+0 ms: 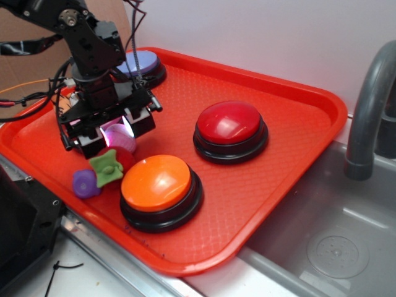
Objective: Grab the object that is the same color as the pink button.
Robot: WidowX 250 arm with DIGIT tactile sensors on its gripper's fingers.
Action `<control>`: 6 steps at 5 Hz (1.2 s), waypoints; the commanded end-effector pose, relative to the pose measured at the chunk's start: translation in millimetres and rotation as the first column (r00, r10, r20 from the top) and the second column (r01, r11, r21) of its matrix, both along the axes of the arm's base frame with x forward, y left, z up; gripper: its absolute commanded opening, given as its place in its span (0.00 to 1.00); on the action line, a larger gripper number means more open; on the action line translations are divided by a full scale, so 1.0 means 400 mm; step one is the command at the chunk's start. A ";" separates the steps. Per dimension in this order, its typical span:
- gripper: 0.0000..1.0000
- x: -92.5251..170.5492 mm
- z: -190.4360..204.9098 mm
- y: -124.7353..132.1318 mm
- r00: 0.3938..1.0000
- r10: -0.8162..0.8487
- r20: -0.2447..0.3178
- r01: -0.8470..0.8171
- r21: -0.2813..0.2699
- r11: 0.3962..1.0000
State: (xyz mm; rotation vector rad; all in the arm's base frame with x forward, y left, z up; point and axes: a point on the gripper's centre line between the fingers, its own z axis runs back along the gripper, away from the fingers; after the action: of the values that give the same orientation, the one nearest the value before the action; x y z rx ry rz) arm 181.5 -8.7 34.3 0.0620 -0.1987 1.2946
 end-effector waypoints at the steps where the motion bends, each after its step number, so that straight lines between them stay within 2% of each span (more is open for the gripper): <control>1: 0.00 0.024 0.132 0.021 0.979 -0.205 -0.005 0.205 -0.014 0.979; 2: 0.00 0.034 0.229 0.026 0.928 -0.372 0.020 0.372 -0.032 0.927; 3: 0.00 0.049 0.325 0.040 0.841 -0.540 -0.006 0.539 -0.059 0.840; 4: 0.00 0.059 0.376 0.050 0.735 -0.678 -0.003 0.676 -0.074 0.733; 5: 0.00 0.057 0.427 0.037 0.612 -0.791 0.007 0.791 -0.036 0.611; 6: 0.00 0.054 0.440 0.032 0.590 -0.807 0.000 0.807 0.008 0.590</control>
State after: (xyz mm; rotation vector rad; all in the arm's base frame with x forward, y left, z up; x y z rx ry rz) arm 196.4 3.0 196.5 -0.0185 -0.1456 0.3746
